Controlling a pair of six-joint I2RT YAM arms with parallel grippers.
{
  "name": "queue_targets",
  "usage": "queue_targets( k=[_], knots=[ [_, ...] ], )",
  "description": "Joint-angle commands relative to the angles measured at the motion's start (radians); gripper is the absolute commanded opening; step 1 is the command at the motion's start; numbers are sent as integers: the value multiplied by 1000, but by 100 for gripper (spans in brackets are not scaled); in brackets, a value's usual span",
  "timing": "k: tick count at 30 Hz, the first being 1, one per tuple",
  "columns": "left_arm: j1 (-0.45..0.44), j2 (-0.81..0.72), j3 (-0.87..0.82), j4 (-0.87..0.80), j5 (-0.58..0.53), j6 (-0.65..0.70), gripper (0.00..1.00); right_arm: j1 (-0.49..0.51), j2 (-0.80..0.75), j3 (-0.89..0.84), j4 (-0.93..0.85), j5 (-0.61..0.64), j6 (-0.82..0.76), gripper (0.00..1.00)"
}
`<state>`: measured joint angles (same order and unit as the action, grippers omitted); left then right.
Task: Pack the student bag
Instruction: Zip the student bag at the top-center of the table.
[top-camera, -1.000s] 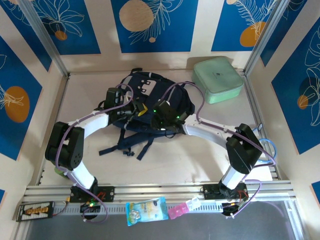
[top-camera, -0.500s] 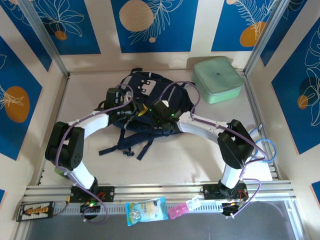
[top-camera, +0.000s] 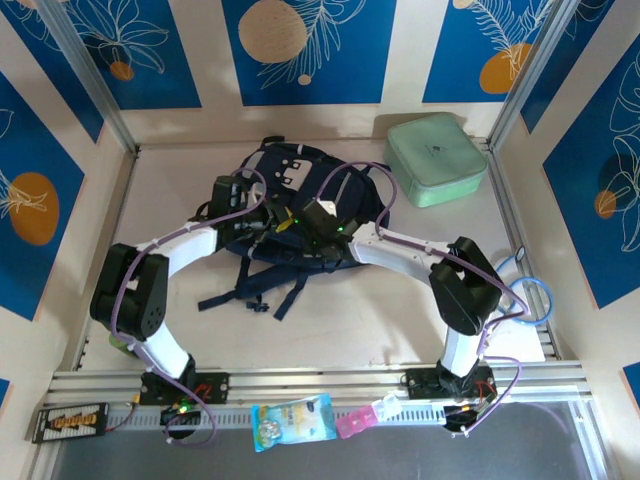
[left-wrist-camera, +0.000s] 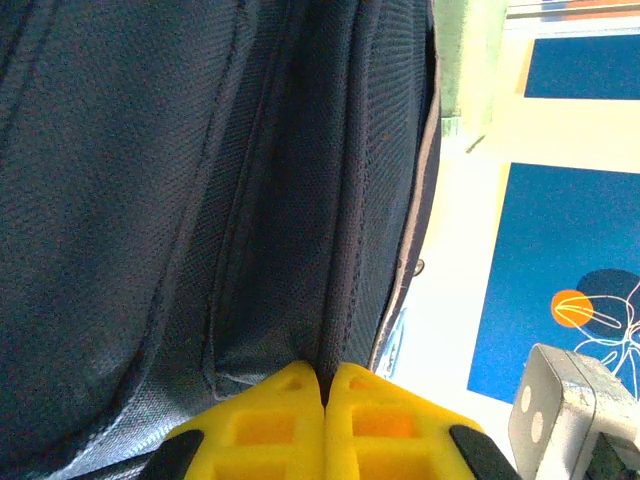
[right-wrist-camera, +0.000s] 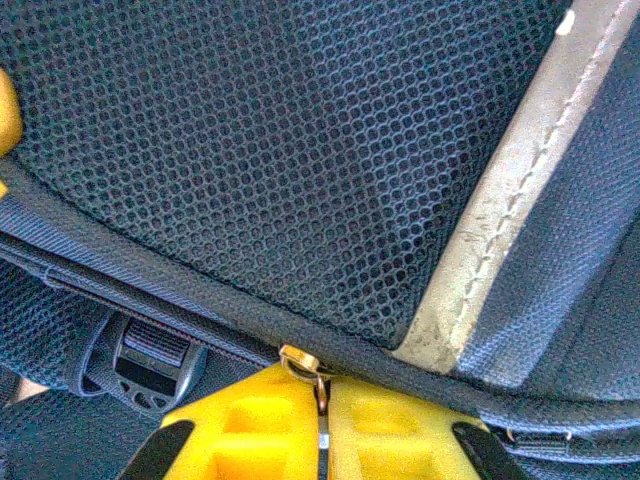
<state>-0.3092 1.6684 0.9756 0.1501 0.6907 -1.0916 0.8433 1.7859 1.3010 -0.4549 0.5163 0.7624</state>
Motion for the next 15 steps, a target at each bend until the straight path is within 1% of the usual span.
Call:
queue_targets(
  k=[1,5,8,12,15],
  knots=[
    [48,-54,-28,64,-22,-4,0,-9,-60,-59,-38,59,7,8],
    [81,-50,-50,67,-17,2,0,-38,-159,-163,-46,77,5,10],
    [92,-39,-52,56,-15,21,0,-67,-193,-198,-46,74,-19,11],
    [101,-29,-45,50,-8,36,0,-96,-185,-173,-25,45,-92,11],
    [110,-32,-44,42,-2,51,0,-112,-171,-138,2,-3,-170,6]
  ],
)
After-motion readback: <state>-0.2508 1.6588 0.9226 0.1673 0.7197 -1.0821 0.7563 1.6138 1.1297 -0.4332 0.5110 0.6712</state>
